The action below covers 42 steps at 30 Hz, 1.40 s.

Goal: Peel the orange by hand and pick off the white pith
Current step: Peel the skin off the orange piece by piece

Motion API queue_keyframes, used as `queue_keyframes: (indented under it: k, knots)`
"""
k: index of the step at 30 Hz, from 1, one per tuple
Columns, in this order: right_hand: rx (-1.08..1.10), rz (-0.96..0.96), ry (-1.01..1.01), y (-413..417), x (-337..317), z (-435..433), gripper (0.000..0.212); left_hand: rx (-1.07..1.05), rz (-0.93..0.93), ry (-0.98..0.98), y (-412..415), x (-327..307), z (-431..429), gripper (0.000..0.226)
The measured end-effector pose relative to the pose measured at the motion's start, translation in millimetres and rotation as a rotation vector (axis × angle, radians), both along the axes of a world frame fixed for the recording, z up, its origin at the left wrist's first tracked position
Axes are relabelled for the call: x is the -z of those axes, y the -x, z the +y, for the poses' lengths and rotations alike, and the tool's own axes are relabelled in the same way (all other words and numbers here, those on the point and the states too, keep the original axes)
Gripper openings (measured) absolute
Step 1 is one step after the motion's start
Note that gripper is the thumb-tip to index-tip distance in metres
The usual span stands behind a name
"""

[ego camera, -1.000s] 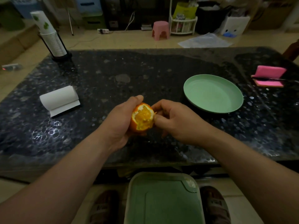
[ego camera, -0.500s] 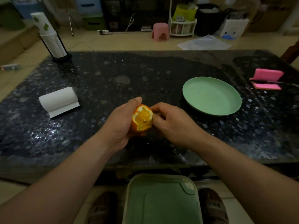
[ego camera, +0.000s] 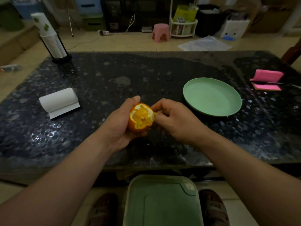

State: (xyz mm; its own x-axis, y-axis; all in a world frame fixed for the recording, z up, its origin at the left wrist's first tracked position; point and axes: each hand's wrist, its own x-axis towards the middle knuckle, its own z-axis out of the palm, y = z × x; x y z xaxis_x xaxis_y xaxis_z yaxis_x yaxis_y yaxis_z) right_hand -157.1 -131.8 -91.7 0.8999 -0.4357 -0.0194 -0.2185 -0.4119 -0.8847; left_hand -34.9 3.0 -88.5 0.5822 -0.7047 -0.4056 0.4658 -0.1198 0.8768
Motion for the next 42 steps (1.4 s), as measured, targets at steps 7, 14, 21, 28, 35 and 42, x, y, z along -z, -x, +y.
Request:
queue_keyframes:
  k: [7,14,21,28,35,42]
  knots:
    - [-0.003,-0.012,-0.196,-4,0,-3,0.019,0.04,0.116,0.013,-4,4,1,0.039]
    - [0.044,-0.117,-0.795,-18,9,1,0.03,0.112,0.334,0.099,-19,11,4,0.051]
    - [0.06,-0.157,-1.073,-23,13,1,0.033,0.14,0.49,0.189,-26,16,11,0.056]
    - [0.228,0.09,-0.163,-27,30,-18,0.02,0.038,0.423,0.187,-33,17,21,0.056]
    - [0.145,0.193,0.441,-31,33,-14,0.019,0.003,0.307,0.141,-18,12,21,0.053]
    - [0.04,-0.047,0.041,-4,-17,7,0.018,0.025,0.198,0.121,-5,-14,30,0.053]
